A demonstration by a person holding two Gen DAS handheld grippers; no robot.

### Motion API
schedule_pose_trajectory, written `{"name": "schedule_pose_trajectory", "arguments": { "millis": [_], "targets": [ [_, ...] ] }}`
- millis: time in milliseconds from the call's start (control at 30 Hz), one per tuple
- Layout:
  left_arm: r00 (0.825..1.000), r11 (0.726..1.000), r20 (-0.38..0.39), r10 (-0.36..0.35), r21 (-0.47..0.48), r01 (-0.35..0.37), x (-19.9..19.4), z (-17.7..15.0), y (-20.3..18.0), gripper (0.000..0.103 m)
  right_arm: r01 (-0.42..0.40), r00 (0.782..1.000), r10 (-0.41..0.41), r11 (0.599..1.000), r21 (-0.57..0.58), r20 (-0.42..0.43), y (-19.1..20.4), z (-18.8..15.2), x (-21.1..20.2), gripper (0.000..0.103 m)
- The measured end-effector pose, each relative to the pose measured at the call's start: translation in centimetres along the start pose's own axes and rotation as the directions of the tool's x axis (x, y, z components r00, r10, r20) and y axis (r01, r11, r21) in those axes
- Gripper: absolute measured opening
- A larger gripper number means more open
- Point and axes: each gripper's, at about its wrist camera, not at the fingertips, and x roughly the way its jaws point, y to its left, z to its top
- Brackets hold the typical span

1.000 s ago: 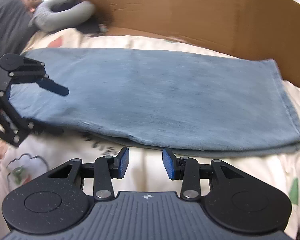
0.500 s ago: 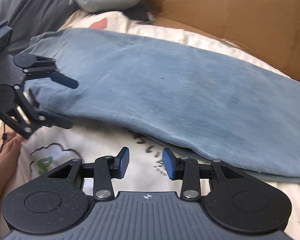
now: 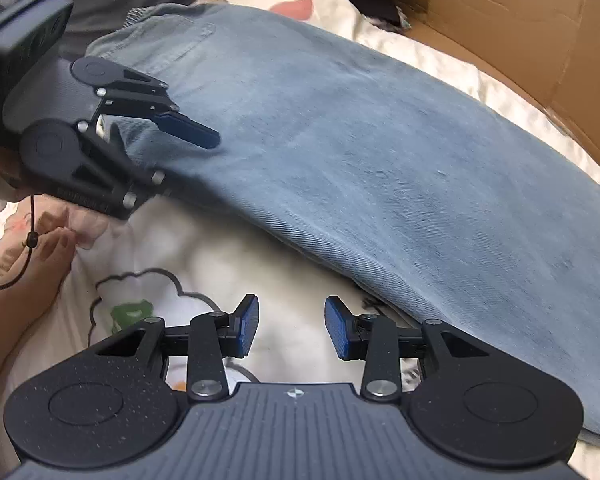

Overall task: Fold clothes
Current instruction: 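Smooth the folded jeans with the right gripper while the left gripper withdraws, then grasp the jeans edge with the left gripper while the right gripper slides under it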

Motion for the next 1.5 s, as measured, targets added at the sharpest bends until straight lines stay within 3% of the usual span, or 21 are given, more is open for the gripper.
{"name": "schedule_pose_trajectory", "arguments": {
  "millis": [33, 167, 367, 567, 767, 933, 1200, 1367, 1500],
  "targets": [
    [1.000, 1.000, 0.009, -0.002, -0.002, 0.002, -0.2, 0.2, 0.0, 0.016, -0.001, 1.000, 0.001, 1.000, -0.002, 0.012, 0.2, 0.1, 0.1, 0.044],
    [0.999, 0.999, 0.033, 0.002, -0.038, -0.001, -0.7, 1.3, 0.3, 0.007, 0.021, 0.995, -0.027, 0.998, 0.065, 0.095, 0.3, 1.6, 0.2, 0.044],
    [0.999, 0.997, 0.050, 0.003, -0.078, 0.001, -1.1, 2.0, 1.0, 0.006, 0.021, 0.993, -0.035, 0.992, 0.122, 0.116, 0.1, 3.6, 1.1, 0.044],
    [0.999, 0.997, 0.049, -0.015, -0.080, 0.019, -1.0, 1.8, 1.0, 0.006, 0.042, 0.995, -0.058, 0.980, 0.194, 0.079, 0.0, 4.4, 3.4, 0.044],
    [0.999, 0.996, 0.031, -0.040, -0.081, 0.042, -0.4, 1.4, 1.2, 0.006, 0.112, 0.992, -0.115, 0.992, 0.061, 0.048, 2.2, 3.2, 4.1, 0.044],
    [0.998, 0.997, -0.011, -0.063, -0.050, 0.062, 0.7, 0.5, 0.5, 0.006, 0.122, 0.992, -0.123, 0.992, 0.027, 0.037, 2.8, 2.4, 3.8, 0.043],
    [0.995, 0.998, -0.076, -0.059, 0.010, 0.060, 2.2, -0.9, -0.7, 0.008, 0.117, 0.993, -0.117, 0.993, 0.009, 0.030, 2.8, 2.0, 3.0, 0.043],
    [0.995, 0.998, -0.083, -0.050, 0.039, 0.054, 2.2, -1.1, -1.0, 0.008, 0.082, 0.997, -0.083, 0.996, 0.042, 0.004, 2.7, 1.5, 1.8, 0.043],
    [0.995, 0.998, -0.090, -0.044, 0.050, 0.049, 1.9, -1.1, -1.2, 0.014, 0.045, 0.999, -0.045, 0.997, 0.070, 0.000, 3.0, 1.0, 0.7, 0.043]
  ]
}}
